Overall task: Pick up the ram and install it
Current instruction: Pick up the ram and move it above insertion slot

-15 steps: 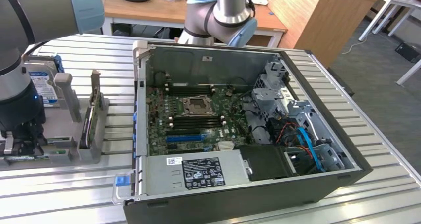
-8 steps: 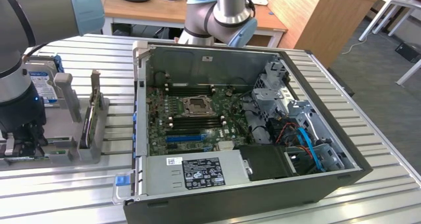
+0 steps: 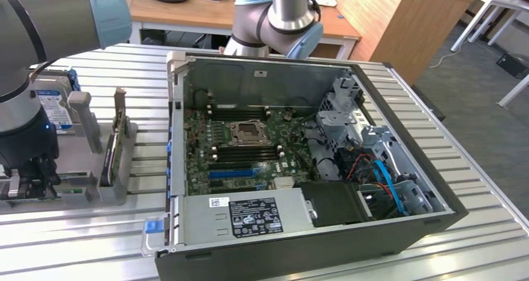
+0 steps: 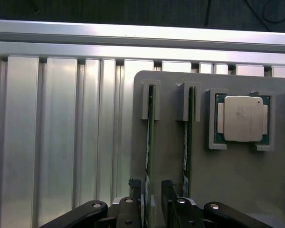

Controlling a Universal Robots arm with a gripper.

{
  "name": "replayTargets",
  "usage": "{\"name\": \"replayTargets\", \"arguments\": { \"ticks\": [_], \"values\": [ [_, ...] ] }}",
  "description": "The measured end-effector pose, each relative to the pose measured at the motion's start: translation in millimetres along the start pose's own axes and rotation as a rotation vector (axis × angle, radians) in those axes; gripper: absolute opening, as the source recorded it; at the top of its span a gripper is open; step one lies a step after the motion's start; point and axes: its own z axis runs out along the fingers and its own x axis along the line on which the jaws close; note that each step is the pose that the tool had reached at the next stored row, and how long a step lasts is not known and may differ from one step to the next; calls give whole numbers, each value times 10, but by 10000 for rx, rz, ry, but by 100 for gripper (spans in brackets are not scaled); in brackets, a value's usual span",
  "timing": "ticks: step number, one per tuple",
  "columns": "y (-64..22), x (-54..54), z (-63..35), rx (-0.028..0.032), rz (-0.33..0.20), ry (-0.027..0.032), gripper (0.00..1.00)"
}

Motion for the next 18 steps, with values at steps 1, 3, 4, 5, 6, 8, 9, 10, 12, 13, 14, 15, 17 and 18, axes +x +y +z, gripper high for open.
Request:
{"name": "replayTargets", "arguments": {
  "ticks": [1,3,4,5,6,8,9,10,12,13,14,15,17,18],
  "values": [
    [0,0,10,0,-1,0,31],
    [0,1,24,-1,0,1,31],
    [0,1,23,-2,0,1,31],
    [0,1,24,-2,-1,1,31],
    [0,1,24,-2,0,1,31],
    [0,1,24,-1,0,0,31],
    [-1,1,23,0,0,0,31],
    [-1,0,23,2,0,-2,31],
    [-1,0,22,2,-1,-2,31],
    [0,0,22,1,0,-1,31],
    [0,1,22,-1,0,0,31],
    [0,1,23,-3,0,2,31],
    [0,1,28,-1,-1,1,31],
    [-1,1,30,0,0,0,31]
  ]
}}
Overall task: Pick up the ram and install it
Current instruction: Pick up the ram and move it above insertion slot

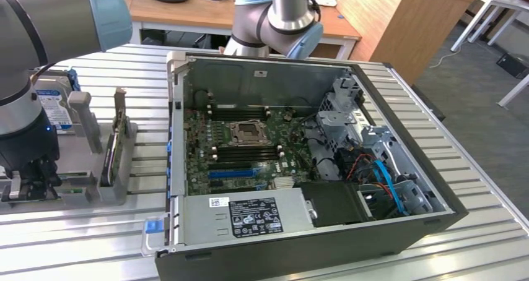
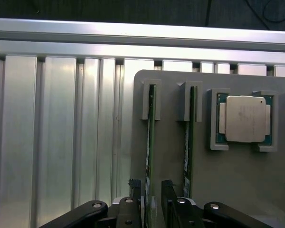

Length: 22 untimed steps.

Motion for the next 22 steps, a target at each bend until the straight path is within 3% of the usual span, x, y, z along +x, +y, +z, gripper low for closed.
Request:
{"name": "replayTargets", "arguments": {
  "ticks": [13,16,17,22],
  "values": [
    [0,0,3,0,0,0,31],
    [0,0,3,0,0,0,30],
    [0,0,3,0,0,0,23],
    [0,0,3,0,0,0,23]
  ]
}}
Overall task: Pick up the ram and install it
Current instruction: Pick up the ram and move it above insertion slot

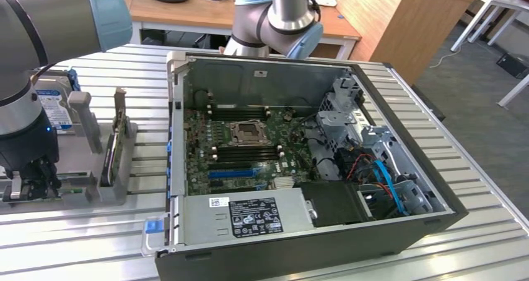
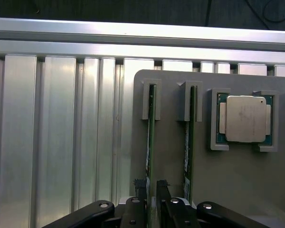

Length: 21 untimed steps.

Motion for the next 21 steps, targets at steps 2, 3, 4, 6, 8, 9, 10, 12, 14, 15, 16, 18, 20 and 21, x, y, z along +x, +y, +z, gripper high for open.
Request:
{"name": "replayTargets", "arguments": {
  "ticks": [2,3,4,6,8,9,10,12,14,15,16,18,20,21],
  "values": [
    [0,0,0,1,0,0,23],
    [0,0,0,0,-1,0,23],
    [0,0,0,0,-1,0,23],
    [1,5,1,2,1,-1,23],
    [0,6,1,2,2,-1,23],
    [0,6,1,2,0,-1,23],
    [0,7,0,0,0,0,23],
    [0,7,0,0,0,0,23],
    [0,7,0,1,0,0,23],
    [0,6,0,0,0,0,23],
    [-1,5,-1,0,-2,1,23],
    [0,0,0,0,0,0,23],
    [0,0,0,0,0,0,23],
    [0,0,0,0,0,0,23]
  ]
}}
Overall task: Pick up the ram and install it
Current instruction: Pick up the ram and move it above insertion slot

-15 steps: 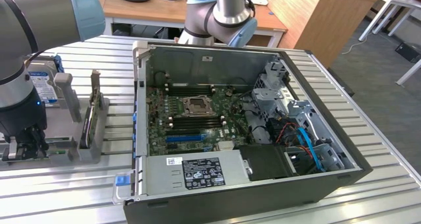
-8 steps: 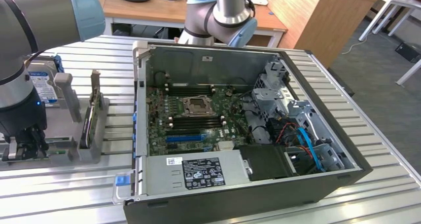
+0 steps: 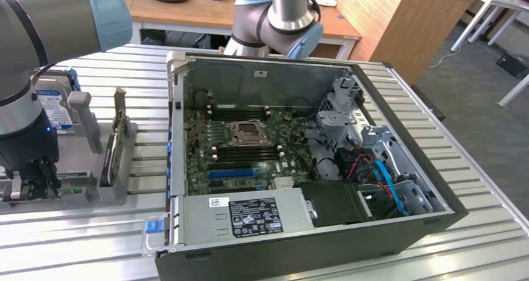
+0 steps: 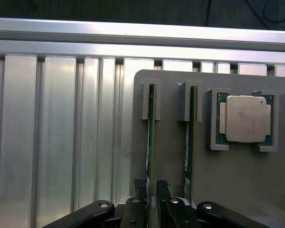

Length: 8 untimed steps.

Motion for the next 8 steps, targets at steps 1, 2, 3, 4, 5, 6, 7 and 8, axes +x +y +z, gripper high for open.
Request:
{"name": "replayTargets", "arguments": {
  "ticks": [1,2,3,4,5,6,7,8],
  "values": [
    [0,0,0,0,0,0,23],
    [0,0,0,0,0,0,23],
    [0,0,0,0,0,0,23],
    [0,0,0,1,0,0,23],
    [0,0,0,1,-1,0,23],
    [0,0,0,0,0,0,23],
    [0,0,0,0,0,0,23],
    [0,0,0,0,0,0,22]
  ]
}}
